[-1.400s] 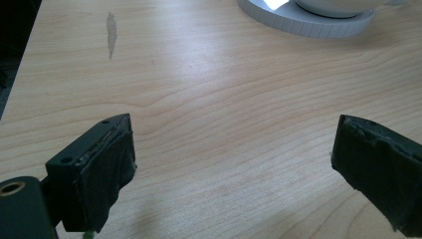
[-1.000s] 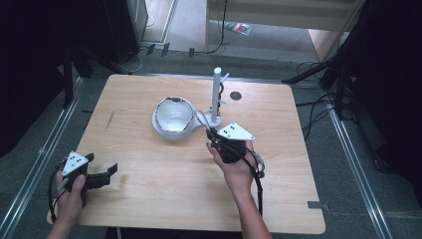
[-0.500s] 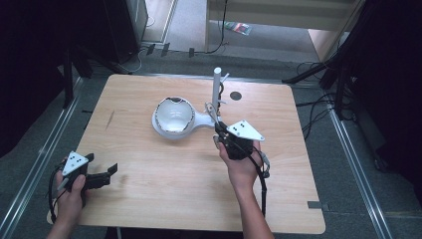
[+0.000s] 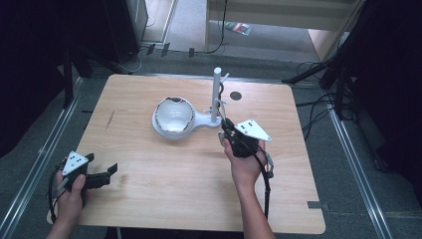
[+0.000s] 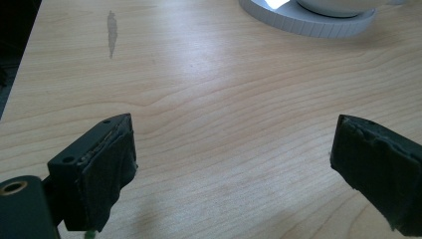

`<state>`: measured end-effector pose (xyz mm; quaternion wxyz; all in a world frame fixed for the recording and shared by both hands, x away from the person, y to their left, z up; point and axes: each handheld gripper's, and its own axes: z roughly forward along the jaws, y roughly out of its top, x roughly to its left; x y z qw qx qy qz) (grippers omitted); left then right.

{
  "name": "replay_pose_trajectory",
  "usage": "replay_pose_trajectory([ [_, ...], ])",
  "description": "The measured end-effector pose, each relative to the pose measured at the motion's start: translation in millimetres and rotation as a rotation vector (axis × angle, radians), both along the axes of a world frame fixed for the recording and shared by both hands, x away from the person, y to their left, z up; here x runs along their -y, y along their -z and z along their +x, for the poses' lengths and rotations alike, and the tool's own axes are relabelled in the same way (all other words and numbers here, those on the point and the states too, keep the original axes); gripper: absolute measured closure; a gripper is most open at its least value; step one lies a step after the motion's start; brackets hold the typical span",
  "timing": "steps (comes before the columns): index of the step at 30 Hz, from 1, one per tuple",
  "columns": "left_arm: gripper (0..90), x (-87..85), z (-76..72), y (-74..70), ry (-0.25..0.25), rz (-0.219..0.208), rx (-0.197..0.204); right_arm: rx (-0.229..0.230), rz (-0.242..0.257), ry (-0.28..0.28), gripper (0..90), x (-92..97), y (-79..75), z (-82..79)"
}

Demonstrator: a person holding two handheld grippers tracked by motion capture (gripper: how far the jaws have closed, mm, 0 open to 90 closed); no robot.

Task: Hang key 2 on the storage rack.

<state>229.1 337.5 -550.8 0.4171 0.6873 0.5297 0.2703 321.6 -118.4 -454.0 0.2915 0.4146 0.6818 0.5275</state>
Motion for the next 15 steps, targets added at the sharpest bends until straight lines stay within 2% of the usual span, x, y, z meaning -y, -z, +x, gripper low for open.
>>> replay_pose_trajectory([
  [6, 4.3, 0.0, 0.1, 0.0, 0.000, 0.000, 0.000, -0.002, 0.005, 0.025, 83.4, 4.0, 2.6, 3.9],
  [15, 4.4, 0.1, 0.0, 0.1, -0.001, 0.000, 0.001, -0.029, 0.016, 0.048, 83.4, 6.3, 7.6, 9.3],
])
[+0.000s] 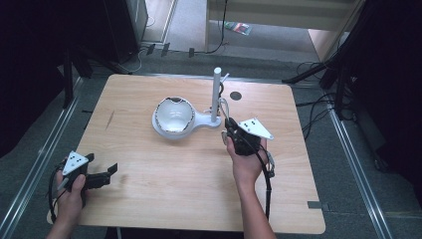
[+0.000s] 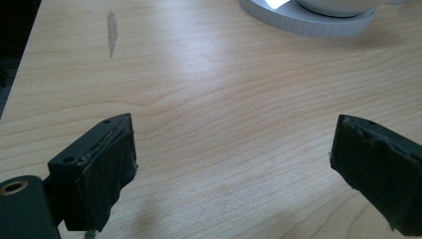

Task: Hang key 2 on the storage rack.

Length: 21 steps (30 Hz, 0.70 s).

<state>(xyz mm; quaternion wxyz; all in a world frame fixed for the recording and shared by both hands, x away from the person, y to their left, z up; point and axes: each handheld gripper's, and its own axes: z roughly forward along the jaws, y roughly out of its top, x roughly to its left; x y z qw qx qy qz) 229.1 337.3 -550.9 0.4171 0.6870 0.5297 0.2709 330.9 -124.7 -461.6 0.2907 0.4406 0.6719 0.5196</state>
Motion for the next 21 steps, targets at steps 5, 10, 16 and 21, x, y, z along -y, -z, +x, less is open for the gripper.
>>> replay_pose_trajectory([
  [5, 4.5, -0.3, 0.1, 0.0, 0.002, -0.002, -0.002, -0.007, -0.007, 0.015, 83.4, 0.7, 4.3, 3.5],
  [10, 4.5, -0.4, 0.1, -0.1, 0.002, -0.001, -0.002, -0.013, -0.005, 0.026, 83.4, 0.4, 6.3, 7.1],
  [16, 4.5, -0.4, 0.2, 0.0, 0.002, -0.001, -0.002, -0.024, -0.009, 0.038, 83.4, 0.9, 9.7, 11.0],
  [21, 4.5, -0.3, 0.1, 0.0, 0.002, -0.001, -0.001, -0.029, -0.014, 0.046, 83.4, 1.9, 12.3, 14.7],
])
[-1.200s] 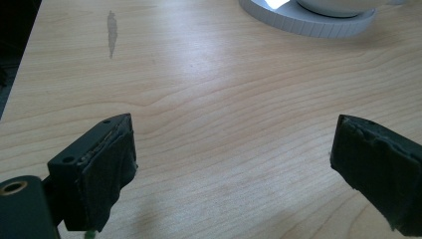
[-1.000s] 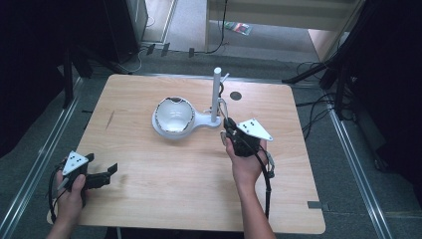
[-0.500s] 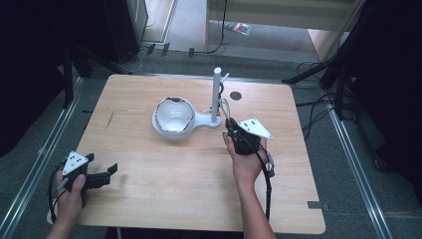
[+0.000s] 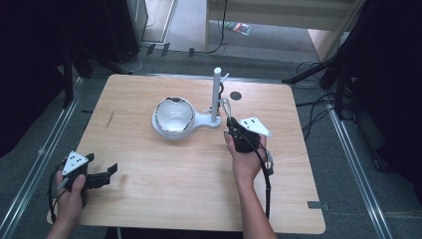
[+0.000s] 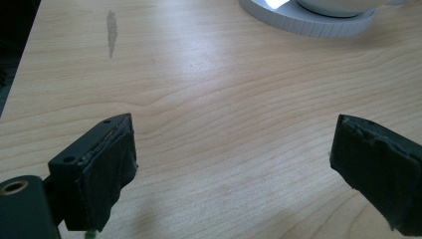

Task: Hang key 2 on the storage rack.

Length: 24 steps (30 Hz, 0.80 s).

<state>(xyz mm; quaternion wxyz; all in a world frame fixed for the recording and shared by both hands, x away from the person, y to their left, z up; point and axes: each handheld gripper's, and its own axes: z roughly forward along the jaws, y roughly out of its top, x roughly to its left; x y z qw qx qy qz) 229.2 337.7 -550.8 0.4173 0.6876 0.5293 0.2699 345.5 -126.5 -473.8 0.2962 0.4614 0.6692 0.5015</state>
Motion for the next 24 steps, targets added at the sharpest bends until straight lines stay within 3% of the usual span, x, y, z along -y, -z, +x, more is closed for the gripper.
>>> replay_pose_trajectory([
  [24, 4.5, 0.1, 0.0, 0.0, 0.000, -0.001, -0.001, -0.057, -0.012, 0.002, 83.4, -3.8, 14.7, 17.5],
])
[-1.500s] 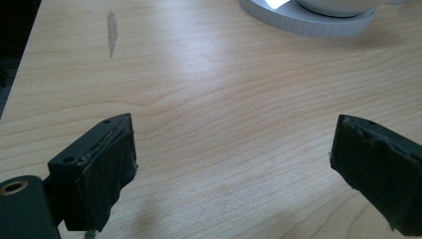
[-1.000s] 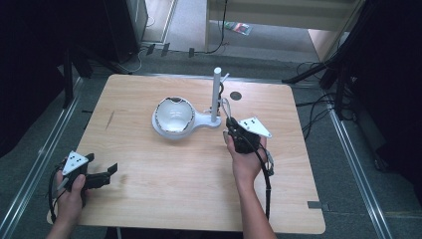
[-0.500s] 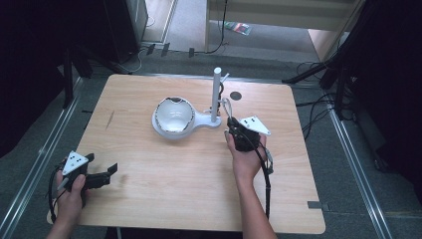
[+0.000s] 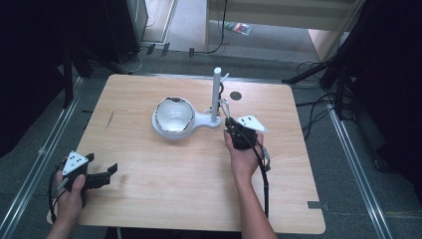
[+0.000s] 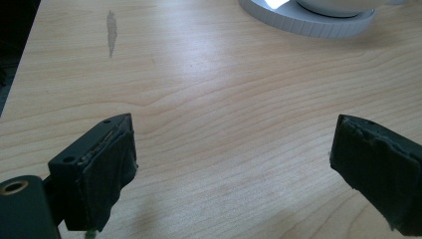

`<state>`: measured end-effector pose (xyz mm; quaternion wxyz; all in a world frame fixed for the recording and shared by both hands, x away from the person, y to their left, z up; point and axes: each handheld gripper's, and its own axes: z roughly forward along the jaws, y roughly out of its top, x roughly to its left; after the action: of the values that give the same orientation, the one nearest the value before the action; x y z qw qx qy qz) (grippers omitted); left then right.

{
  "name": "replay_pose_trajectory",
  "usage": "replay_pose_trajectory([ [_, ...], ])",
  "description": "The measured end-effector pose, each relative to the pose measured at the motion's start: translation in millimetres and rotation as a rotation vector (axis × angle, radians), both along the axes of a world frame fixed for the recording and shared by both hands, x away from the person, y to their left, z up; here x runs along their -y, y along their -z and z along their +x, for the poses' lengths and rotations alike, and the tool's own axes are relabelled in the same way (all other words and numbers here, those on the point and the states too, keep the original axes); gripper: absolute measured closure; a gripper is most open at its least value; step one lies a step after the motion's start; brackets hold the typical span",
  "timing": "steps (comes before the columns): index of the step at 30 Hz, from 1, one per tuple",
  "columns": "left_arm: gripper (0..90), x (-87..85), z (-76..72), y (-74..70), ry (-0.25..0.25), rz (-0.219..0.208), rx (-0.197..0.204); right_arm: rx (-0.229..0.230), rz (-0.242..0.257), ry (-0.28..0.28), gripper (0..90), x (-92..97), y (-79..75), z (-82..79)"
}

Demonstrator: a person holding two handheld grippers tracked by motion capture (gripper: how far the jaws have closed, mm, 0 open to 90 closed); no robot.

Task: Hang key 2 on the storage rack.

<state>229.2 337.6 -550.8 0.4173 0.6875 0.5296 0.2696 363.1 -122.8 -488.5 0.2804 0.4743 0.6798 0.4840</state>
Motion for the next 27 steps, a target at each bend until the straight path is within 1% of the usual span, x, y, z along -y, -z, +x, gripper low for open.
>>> replay_pose_trajectory([
  [11, 4.5, 0.0, 0.0, 0.0, 0.001, -0.001, 0.000, -0.020, -0.020, -0.010, 83.3, -8.2, 1.1, 11.5],
  [12, 4.5, -0.1, 0.0, 0.0, 0.001, -0.001, 0.000, -0.018, -0.020, -0.009, 83.4, -8.7, 1.9, 13.0],
  [19, 4.5, -0.1, 0.1, 0.1, 0.002, -0.001, 0.001, -0.048, -0.042, -0.006, 83.4, -12.8, 8.9, 22.5],
  [27, 4.5, -0.2, 0.1, 0.1, 0.002, -0.002, 0.001, -0.056, -0.056, -0.008, 83.4, -15.5, 14.5, 29.5],
])
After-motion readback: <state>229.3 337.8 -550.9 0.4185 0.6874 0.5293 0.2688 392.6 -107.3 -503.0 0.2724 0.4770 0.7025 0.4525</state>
